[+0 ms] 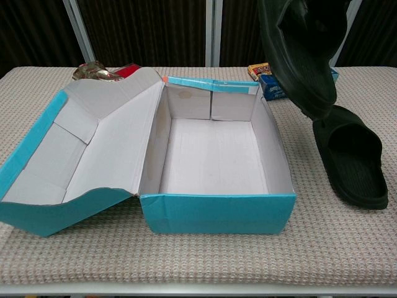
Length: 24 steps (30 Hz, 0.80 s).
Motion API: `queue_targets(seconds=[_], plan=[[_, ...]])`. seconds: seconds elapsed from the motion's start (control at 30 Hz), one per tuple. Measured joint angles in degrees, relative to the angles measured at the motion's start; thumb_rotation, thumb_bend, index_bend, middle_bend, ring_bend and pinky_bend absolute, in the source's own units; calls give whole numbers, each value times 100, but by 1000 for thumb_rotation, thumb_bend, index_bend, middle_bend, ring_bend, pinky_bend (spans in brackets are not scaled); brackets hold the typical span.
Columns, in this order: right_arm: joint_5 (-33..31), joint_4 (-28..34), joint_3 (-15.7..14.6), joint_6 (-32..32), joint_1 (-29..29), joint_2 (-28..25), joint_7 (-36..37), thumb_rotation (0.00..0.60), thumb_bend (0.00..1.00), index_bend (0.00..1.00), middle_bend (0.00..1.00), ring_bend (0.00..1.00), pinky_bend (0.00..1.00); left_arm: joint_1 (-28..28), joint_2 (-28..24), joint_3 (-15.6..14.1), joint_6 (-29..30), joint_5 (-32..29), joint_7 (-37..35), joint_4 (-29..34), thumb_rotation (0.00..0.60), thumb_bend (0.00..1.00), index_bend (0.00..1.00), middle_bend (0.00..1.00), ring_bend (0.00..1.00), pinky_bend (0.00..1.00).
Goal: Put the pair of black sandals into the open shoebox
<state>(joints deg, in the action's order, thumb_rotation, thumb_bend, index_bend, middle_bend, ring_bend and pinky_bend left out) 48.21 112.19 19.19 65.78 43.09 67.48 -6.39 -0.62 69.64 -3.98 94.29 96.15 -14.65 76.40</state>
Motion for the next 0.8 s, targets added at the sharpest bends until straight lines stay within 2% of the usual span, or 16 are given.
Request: queue_targets(seconds=[0.3,0.63,0.8], plan=[[735,-511,21,-212,-74,942,1310,600,137,545,478,370,499,5,22,50,6,-63,-96,-126,600,74,111,144,3,93],[1796,-2013,21,-666,38,2226,3149,600,125,546,477,370,499,5,39,114,10,-150,-129,-269,600,74,111,144,4,93],[2019,-2620,25,-831,183,2693,3459,600,124,546,476,371,499,-6,22,144,0,-219,-128,-355,600,74,111,144,3,93]])
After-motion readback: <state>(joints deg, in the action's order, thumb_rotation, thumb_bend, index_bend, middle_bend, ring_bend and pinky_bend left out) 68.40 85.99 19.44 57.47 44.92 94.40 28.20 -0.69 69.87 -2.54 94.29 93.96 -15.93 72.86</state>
